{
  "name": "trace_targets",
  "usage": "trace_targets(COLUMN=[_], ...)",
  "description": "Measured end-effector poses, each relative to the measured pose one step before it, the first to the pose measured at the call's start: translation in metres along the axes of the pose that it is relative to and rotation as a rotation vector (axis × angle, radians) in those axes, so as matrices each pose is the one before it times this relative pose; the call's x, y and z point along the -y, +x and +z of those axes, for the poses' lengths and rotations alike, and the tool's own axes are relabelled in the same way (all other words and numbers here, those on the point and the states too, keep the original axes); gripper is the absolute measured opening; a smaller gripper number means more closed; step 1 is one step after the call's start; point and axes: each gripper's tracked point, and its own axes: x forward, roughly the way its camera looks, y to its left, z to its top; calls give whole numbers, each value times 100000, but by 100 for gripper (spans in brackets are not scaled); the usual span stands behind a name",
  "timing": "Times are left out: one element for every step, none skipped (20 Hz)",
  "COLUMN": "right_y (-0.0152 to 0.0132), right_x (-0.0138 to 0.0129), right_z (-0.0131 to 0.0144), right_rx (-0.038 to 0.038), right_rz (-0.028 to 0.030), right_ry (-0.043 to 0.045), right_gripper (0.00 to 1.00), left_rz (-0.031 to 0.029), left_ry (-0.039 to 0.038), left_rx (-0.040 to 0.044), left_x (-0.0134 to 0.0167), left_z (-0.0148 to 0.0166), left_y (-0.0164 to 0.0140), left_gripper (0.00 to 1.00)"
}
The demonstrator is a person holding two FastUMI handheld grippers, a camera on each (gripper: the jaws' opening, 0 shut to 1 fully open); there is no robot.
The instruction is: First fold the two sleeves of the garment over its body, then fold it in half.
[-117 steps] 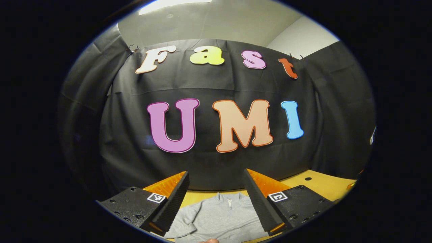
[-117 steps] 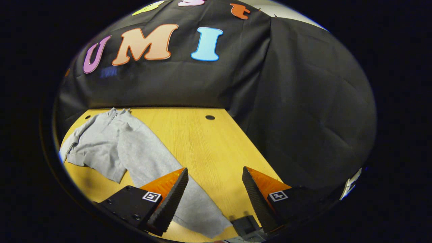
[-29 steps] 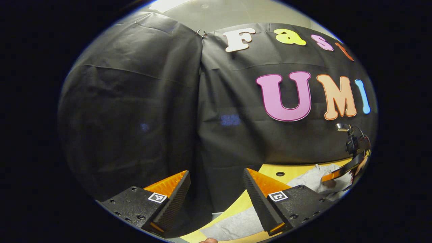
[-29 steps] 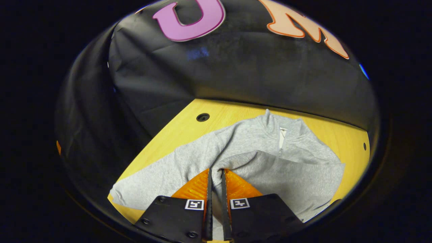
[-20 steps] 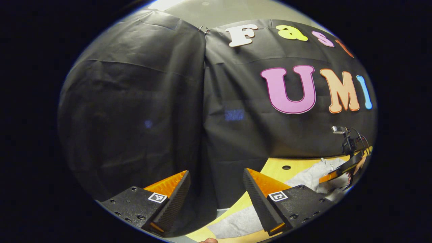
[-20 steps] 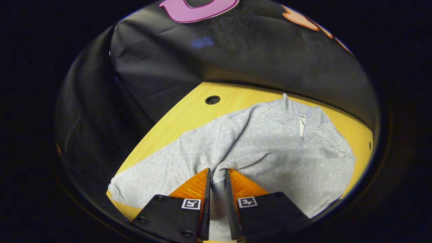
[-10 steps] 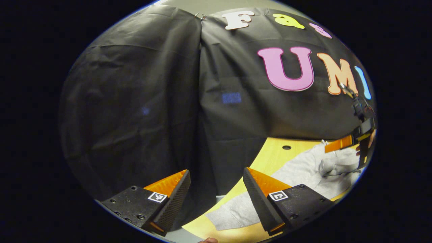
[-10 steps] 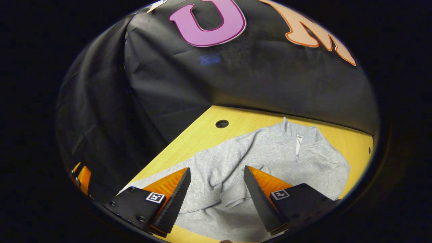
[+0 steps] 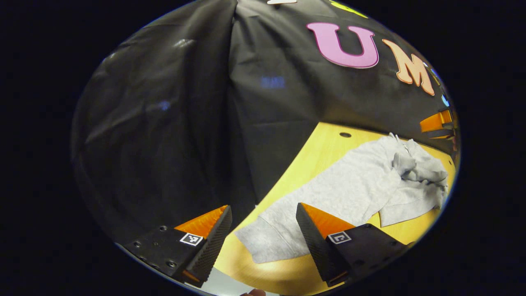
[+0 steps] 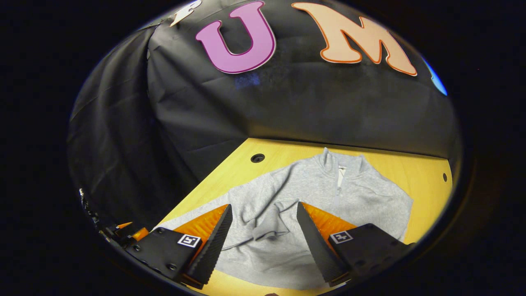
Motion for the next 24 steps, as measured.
trace_targets(right_y=[-394,-417,-393,-350,-340,-481,-331,-391,-408,-410,-407,-378,-385,-310,-351,-369,-367,-430,-348,-352,-449,-342,-392,-435], right_x=[424,600,673,562,599,535,510,485,504,370,382,349,306,232,189,174,336,178,241,243,289,262,302,367], right_z=[-219,-320,-162,-185,-56,-72,142,49,121,86,214,49,127,-13,-76,-234,-33,-8,-60,-165,-28,-150,-18,-88], right_rx=[-143,-362,-142,-76,41,245,497,476,318,580,564,596,541,465,-7,28,161,417,312,212,199,429,533,625], right_rz=[-498,-645,-936,-1066,-950,-740,-714,-707,-650,-584,-459,-474,-539,-255,-77,-20,-328,-161,-79,-52,-102,-181,-155,-260], right_ry=[137,-15,-157,154,444,727,729,509,239,234,156,-66,-200,-166,11,-40,-60,17,121,129,94,104,91,-200], right_gripper=[94,98,98,98,98,98,98,98,98,98,98,98,94,98,98,98,98,98,98,94,94,98,98,95], left_rz=[-696,-591,-272,-68,47,253,327,207,413,-279,-219,-699,-683,-901,-345,112,-646,-897,-63,286,-775,1386,1336,634], left_ry=[-589,-551,-418,-619,-529,-600,-621,-424,-10,352,879,1035,346,-1109,-1032,125,629,1150,1651,2058,2339,2580,2173,1200], left_rx=[-2671,-2917,-2483,-1216,-1556,-1507,-1746,-1216,-769,1376,-1072,-494,438,-1103,132,-313,-711,207,-402,-287,-578,-378,-303,-199], left_x=[177,254,156,32,-60,-110,-95,-5,40,226,111,93,40,-174,-231,-277,67,-27,196,906,1118,326,52,-93], left_z=[-799,-924,-503,-271,-144,-462,-340,-543,-56,217,-54,-255,225,-142,170,75,17,337,90,-244,-78,68,77,15], left_y=[458,559,399,302,138,150,297,355,-13,24,47,-186,55,-222,-435,65,-85,-314,-20,289,317,41,139,-106], left_gripper=[94,94,95,94,94,94,94,94,94,95,95,94,94,91,86,82,76,70,55,41,28,15,2,0])
